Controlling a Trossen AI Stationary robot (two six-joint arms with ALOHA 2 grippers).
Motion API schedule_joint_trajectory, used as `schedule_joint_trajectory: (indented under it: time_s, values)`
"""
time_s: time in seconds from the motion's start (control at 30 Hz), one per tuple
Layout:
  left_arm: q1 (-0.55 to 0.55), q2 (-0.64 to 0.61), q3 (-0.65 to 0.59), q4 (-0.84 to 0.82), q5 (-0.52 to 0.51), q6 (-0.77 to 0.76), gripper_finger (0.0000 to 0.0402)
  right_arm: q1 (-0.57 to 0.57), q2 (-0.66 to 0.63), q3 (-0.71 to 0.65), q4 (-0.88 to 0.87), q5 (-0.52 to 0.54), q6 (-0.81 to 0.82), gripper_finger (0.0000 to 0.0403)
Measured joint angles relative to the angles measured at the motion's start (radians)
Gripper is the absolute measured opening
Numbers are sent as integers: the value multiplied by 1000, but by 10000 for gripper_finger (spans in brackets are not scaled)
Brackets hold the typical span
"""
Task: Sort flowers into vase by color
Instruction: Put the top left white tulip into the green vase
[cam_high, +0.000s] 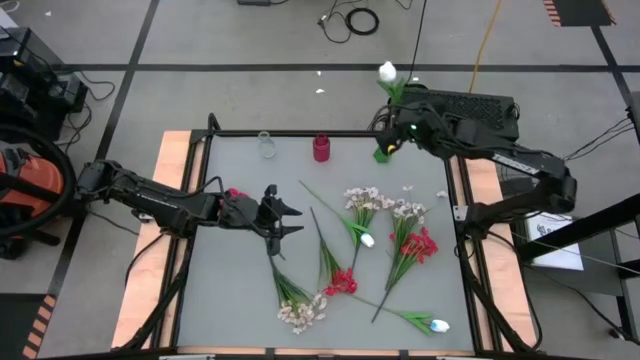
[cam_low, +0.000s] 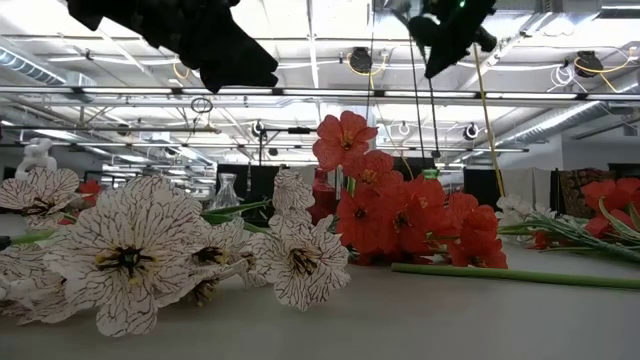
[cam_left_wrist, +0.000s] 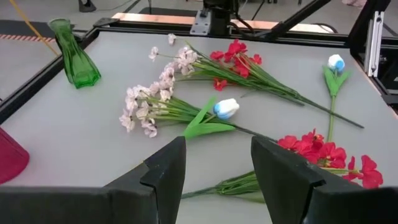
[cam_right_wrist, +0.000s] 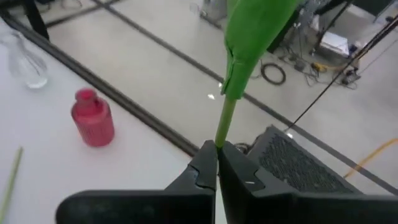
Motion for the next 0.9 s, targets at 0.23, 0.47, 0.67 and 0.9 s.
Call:
schedule_joint_trajectory:
  time_s: [0.23,0.47,0.67,0.9]
  values:
    - [-3,0,0,-8,0,0,189,-29,72,0,11,-39,7,0]
    - [-3,0,0,-10,0,0,189,-43,80,0,13,-36,4,0]
    - [-3,0,0,-9,0,1,189,-56,80,0,19,-35,1,0]
    - [-3,0,0,-7,0,1,189,-56,80,0,55,-36,-4,0]
